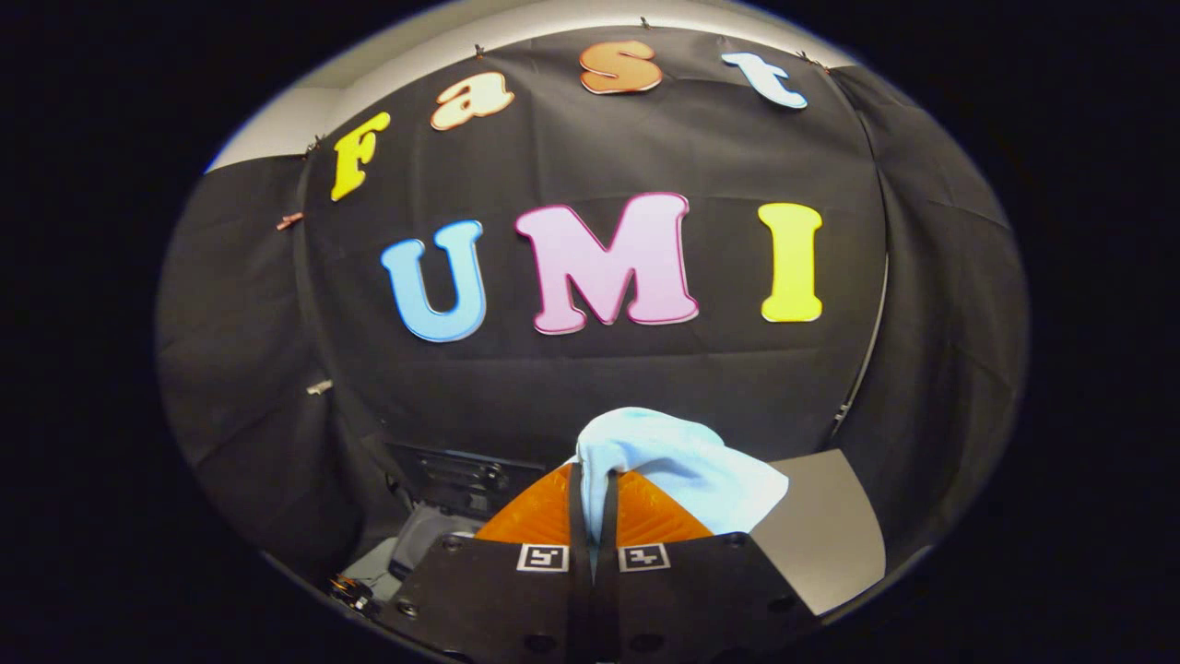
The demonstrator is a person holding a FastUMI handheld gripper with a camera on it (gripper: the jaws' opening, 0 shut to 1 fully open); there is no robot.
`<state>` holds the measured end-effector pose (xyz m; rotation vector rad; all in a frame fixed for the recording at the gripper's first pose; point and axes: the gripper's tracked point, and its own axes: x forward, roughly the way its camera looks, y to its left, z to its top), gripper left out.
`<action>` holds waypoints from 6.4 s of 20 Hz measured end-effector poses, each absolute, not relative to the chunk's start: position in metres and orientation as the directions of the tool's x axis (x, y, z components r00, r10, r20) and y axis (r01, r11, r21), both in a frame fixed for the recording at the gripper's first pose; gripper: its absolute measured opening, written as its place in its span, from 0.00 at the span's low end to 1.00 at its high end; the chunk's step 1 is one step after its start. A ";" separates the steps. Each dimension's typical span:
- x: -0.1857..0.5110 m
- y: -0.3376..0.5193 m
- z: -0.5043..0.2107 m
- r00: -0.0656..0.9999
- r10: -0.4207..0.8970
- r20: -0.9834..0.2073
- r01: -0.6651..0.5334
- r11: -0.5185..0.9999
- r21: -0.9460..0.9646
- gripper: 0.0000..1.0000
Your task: Put the clothes into the washing machine and then close the washing machine lid.
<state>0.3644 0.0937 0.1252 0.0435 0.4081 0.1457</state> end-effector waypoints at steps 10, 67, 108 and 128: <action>0.355 0.278 0.131 0.852 0.418 -0.314 -0.399 0.908 0.127 0.05; 0.453 0.378 -0.092 0.798 0.519 -0.307 -0.526 0.848 0.065 1.00; 0.453 0.293 -0.141 0.732 0.151 -0.665 -0.147 0.987 0.062 1.00; 0.419 0.315 -0.188 0.607 0.187 -0.773 -0.259 0.965 0.030 0.97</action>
